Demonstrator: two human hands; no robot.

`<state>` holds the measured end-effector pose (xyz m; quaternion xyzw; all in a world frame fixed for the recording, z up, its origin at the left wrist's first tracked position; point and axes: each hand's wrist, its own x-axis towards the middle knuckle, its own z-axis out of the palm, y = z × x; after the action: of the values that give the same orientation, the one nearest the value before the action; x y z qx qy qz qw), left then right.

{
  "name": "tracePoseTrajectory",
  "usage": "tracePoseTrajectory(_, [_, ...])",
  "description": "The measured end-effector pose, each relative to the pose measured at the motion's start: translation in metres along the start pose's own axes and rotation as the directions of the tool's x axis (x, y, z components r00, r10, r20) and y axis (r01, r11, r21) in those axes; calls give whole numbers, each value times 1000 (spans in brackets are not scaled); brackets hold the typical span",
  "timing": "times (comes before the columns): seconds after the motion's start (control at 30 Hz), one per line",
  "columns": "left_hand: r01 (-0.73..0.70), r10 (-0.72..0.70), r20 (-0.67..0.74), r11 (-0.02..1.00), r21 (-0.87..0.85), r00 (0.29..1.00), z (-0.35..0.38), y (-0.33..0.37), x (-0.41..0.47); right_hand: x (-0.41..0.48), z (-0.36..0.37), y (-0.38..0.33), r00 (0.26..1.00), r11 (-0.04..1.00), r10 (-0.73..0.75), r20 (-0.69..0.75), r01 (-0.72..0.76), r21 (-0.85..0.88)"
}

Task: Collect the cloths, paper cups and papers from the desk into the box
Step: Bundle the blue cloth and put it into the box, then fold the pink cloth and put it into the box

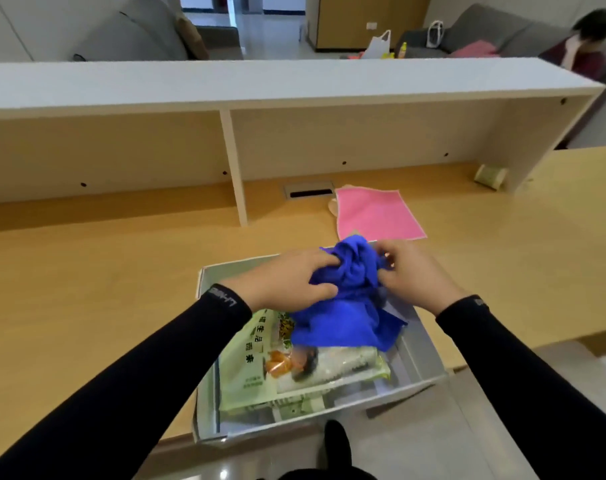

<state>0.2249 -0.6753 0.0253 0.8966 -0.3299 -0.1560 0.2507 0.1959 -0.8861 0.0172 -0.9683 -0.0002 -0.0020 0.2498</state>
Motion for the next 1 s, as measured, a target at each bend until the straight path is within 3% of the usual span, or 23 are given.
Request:
tracePoseTrajectory(0.13, [74, -101, 216, 989, 128, 971, 21, 3, 14, -5, 16, -9, 958, 901, 61, 279, 67, -428])
tracePoseTrajectory(0.23, [44, -121, 338, 973, 225, 934, 31, 8, 27, -6, 22, -13, 899, 860, 102, 427, 136, -492])
tracePoseTrajectory(0.33, [36, -113, 284, 964, 264, 952, 20, 11, 38, 2, 5, -2, 932, 984, 47, 358, 19, -178])
tracePoseTrajectory(0.43, [79, -57, -92, 964, 254, 994, -12, 12, 54, 28, -20, 19, 999, 987, 22, 50, -30, 156])
tracePoseTrajectory(0.5, [128, -64, -337, 976, 173, 939, -31, 13, 73, 54, -29, 38, 995, 956, 82, -62, -61, 286])
tracePoseTrajectory(0.53, [159, -109, -387, 982, 100, 916, -37, 12, 84, 66, -30, 50, 990, 937, 122, -70, -91, 338])
tracePoseTrajectory(0.6, [219, -225, -341, 974, -58, 913, -38, 9, 111, 88, -27, 76, 982, 914, 187, -35, -161, 371])
tracePoseTrajectory(0.73, [380, -410, -39, 873, -306, 911, -17, -8, 163, 120, -12, 118, 972, 911, 222, 80, -236, 338])
tracePoseTrajectory(0.83, [489, -482, 103, 814, -313, 870, -1, -26, 196, 143, -4, 143, 965, 910, 243, 103, -263, 320])
tracePoseTrajectory(1.0, [565, -558, 132, 744, -357, 819, 16, -48, 241, 184, 3, 179, 945, 887, 313, 90, -325, 329])
